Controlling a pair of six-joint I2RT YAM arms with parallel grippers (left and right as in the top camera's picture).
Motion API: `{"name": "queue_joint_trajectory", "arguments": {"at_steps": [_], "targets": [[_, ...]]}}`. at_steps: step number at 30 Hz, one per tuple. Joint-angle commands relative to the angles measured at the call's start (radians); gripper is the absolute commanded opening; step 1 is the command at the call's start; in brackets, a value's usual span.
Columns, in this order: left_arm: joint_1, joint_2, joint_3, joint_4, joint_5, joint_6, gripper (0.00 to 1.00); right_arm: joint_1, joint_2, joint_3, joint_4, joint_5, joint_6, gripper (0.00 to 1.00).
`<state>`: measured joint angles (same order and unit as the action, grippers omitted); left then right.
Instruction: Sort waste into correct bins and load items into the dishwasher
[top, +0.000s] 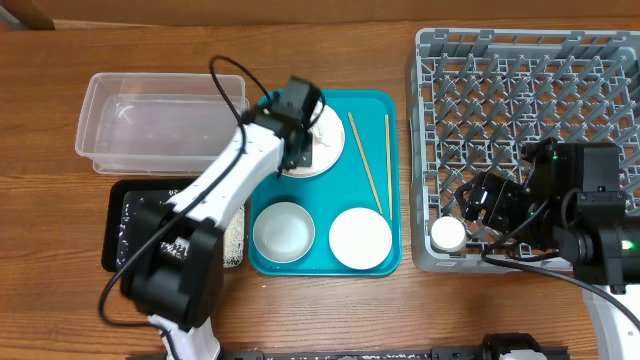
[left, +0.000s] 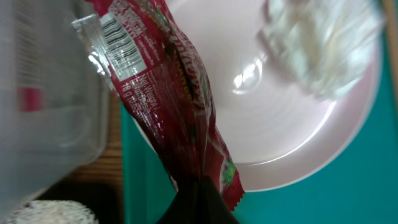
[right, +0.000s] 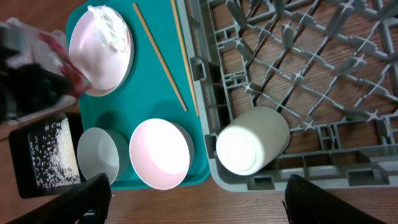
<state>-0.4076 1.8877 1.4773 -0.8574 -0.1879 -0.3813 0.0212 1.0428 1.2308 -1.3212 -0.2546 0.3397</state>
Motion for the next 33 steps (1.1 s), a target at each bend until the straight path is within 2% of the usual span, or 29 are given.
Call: {"name": "queue_joint_trajectory", "arguments": {"at_steps": [1, 3, 6, 9, 12, 13, 14, 17, 21, 24, 27, 30, 33], "targets": [[0.049, -0.142, 0.105, -0.044, 0.002, 0.008, 0.04, -0.002, -0.003, 0.026, 0.004, 0.007, -0.006, 0.91], [0.08, -0.179, 0.105, -0.052, -0.035, 0.003, 0.04, -0.002, -0.003, 0.026, 0.005, 0.007, -0.006, 0.92], [0.142, -0.186, 0.103, -0.083, -0.08, -0.071, 0.04, -0.002, -0.003, 0.026, 0.004, 0.007, -0.006, 0.91], [0.209, -0.158, 0.089, -0.084, -0.077, -0.118, 0.04, -0.002, -0.003, 0.026, 0.004, 0.007, -0.006, 0.91], [0.256, -0.109, 0.088, -0.05, -0.033, -0.11, 0.04, -0.002, -0.003, 0.026, 0.007, 0.007, -0.006, 0.91], [0.262, -0.097, 0.089, -0.03, 0.01, -0.088, 0.08, -0.002, -0.003, 0.026, 0.009, 0.007, -0.006, 0.92], [0.266, -0.087, 0.089, -0.01, 0.072, -0.051, 0.17, -0.002, -0.003, 0.026, 0.01, 0.007, -0.006, 0.92], [0.257, -0.086, 0.093, 0.059, 0.223, 0.0, 0.53, -0.002, -0.003, 0.026, 0.01, 0.007, -0.006, 0.92], [0.208, -0.075, 0.093, 0.164, 0.213, 0.019, 0.62, -0.002, -0.003, 0.026, 0.012, 0.007, -0.006, 0.92], [0.146, -0.035, 0.093, 0.261, 0.215, 0.111, 0.64, -0.002, -0.003, 0.026, 0.011, 0.007, -0.006, 0.92], [0.076, 0.037, 0.093, 0.346, 0.213, 0.201, 0.74, -0.002, -0.003, 0.026, 0.011, 0.011, -0.006, 0.92], [0.021, 0.126, 0.093, 0.395, 0.199, 0.228, 0.73, -0.002, -0.003, 0.026, 0.011, 0.011, -0.006, 0.92], [0.002, 0.203, 0.093, 0.423, 0.168, 0.198, 0.67, -0.002, -0.003, 0.026, 0.011, 0.01, -0.006, 0.92]]}}
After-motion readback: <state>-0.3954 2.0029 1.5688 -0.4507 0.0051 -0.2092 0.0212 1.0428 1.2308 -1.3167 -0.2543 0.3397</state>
